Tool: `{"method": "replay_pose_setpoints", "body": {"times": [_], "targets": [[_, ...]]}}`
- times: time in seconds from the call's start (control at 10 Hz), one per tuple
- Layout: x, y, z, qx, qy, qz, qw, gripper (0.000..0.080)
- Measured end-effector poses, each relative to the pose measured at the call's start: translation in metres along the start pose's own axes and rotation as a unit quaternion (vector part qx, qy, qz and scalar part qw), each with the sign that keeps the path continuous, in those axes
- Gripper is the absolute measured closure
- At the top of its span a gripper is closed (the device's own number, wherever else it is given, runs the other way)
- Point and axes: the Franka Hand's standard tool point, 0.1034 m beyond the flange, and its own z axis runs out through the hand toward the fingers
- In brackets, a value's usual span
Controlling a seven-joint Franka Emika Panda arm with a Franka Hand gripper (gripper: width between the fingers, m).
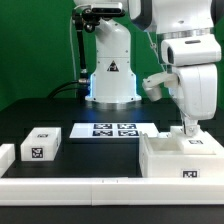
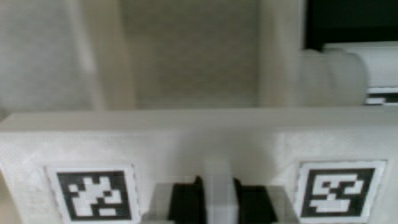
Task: Assemble cabinet
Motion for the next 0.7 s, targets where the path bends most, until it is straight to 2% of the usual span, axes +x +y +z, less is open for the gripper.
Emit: {"method": "replay_pose_setpoints", "body": {"times": [0.2, 0.3, 0.4, 0.7], "targets": [[-0.0002, 0.018, 0.0026, 0.002, 0.003, 0.003, 1.0, 0.0737], [-0.0007, 0.0184, 0.004, 0.011, 0.001, 0.0, 1.0, 0.0737], [-0.0008, 0.0185, 0.004, 0.014, 0.001, -0.001, 1.0, 0.0737], [-0.0006, 0.0182, 0.0037, 0.014, 0.0, -0.001, 1.0, 0.0737]]}}
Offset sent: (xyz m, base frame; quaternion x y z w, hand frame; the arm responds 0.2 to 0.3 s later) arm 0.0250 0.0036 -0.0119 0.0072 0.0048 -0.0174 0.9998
